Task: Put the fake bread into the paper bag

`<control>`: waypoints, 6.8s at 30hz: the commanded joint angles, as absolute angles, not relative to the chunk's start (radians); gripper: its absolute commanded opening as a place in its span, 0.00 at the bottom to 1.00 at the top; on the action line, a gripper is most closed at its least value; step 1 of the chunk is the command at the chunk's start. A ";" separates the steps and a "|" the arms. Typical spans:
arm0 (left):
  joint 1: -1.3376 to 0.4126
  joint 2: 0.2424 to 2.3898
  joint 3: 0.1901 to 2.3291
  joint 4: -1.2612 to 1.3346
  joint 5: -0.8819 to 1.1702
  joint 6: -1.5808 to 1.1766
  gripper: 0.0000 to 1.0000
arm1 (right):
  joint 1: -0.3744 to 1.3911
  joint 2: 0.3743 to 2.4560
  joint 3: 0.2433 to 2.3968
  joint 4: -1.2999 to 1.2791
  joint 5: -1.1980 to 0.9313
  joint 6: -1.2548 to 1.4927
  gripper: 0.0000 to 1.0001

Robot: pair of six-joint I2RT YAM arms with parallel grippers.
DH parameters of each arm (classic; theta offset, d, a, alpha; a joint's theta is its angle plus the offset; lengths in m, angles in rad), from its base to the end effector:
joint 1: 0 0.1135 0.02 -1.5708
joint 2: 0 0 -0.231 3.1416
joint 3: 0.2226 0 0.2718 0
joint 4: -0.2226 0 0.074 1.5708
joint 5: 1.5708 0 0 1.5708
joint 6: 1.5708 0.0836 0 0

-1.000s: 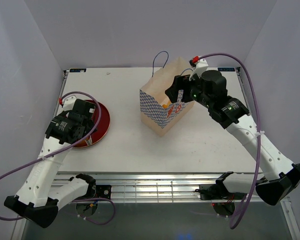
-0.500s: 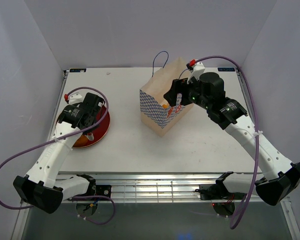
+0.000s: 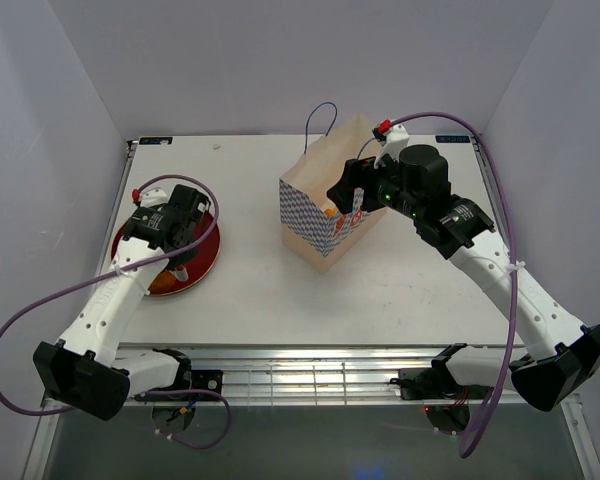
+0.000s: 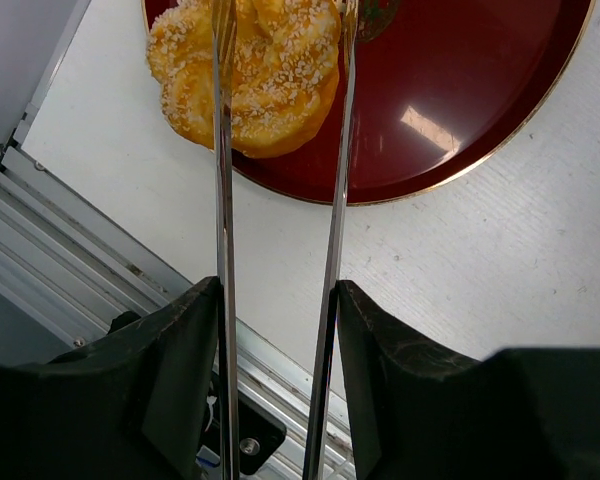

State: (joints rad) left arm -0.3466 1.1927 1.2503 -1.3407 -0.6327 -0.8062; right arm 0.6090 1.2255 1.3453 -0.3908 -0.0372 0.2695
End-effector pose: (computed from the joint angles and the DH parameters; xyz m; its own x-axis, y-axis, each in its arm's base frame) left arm 0.2388 -0.0337 0.2677 -0.7081 -0.3630 -0.6056 -0.5704 0.7996 0.1877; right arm 0.2850 0.2026 0.3799 -0.3717 0.0652 -0.9261 -0.5209 0.8111 0.2661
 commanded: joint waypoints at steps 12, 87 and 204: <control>-0.333 1.201 1.166 -1.267 -0.588 -0.787 0.58 | 0.603 1.192 1.358 -0.342 -0.057 0.273 0.90; -0.304 1.195 1.803 -0.762 0.499 -0.673 0.27 | 0.549 1.275 1.328 -0.043 0.120 0.474 0.70; -0.351 0.919 1.191 -0.510 -0.058 -0.465 0.57 | 0.469 1.069 1.318 -0.413 -0.124 0.344 0.90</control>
